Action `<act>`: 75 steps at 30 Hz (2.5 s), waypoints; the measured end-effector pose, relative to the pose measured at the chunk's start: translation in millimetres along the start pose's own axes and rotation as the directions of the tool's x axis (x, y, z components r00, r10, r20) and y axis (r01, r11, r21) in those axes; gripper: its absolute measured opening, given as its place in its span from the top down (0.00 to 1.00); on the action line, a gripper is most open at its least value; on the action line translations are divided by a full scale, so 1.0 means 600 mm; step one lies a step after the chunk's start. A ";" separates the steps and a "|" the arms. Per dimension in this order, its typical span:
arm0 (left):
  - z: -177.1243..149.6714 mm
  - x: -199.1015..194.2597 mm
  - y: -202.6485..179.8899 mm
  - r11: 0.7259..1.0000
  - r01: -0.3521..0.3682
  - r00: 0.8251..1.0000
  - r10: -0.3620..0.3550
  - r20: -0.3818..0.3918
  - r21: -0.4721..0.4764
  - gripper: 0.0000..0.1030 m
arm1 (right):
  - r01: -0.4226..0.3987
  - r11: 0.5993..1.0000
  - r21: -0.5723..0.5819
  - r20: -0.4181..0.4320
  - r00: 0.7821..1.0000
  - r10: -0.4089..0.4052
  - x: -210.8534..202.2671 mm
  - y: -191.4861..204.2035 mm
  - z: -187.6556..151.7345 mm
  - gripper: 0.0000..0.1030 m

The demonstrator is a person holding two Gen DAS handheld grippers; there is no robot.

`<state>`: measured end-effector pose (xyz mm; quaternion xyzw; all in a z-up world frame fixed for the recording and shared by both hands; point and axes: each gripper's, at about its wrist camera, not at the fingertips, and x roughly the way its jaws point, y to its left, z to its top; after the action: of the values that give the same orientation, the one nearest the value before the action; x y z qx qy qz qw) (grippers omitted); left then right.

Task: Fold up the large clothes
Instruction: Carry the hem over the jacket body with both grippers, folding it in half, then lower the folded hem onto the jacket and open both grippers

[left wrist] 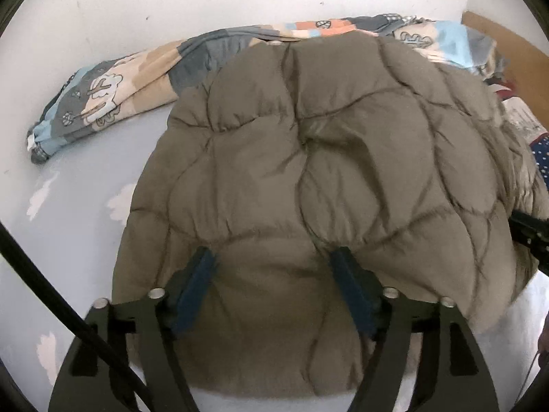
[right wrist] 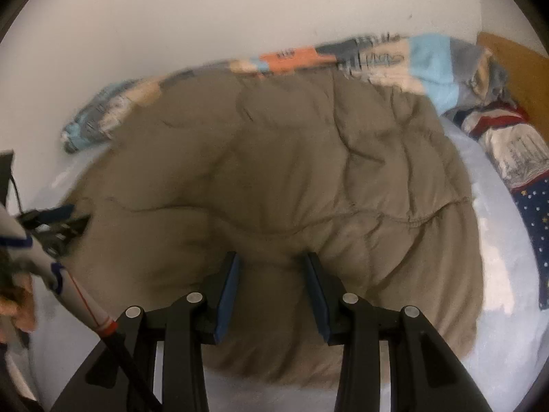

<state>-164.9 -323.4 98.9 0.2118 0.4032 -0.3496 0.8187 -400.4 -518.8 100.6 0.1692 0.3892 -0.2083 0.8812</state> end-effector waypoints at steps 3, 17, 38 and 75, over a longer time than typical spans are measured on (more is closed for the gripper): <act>0.005 0.029 0.001 1.000 0.001 1.000 -0.002 -0.020 -0.022 0.21 | -0.071 0.992 0.105 -0.038 0.996 0.076 0.040 -0.040 0.006 0.60; 0.006 -0.050 -0.007 0.997 -0.012 0.998 0.017 0.064 -0.082 0.23 | -0.096 0.977 0.190 -0.008 0.995 0.100 0.014 -0.043 0.014 0.60; 0.036 0.006 -0.046 0.995 0.052 0.998 -0.055 -0.026 -0.090 0.23 | -0.039 0.991 0.128 -0.042 0.998 0.044 0.099 0.026 0.085 0.60; -0.081 -0.017 0.116 0.932 -0.058 0.992 0.014 -0.123 -0.358 0.23 | 0.055 0.848 0.526 -0.031 0.998 -0.046 -0.030 -0.183 -0.063 0.87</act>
<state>-142.6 -242.4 83.1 0.0857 0.5043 -0.2414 0.8247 -489.3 -591.0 75.0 0.3958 0.3293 -0.3285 0.7918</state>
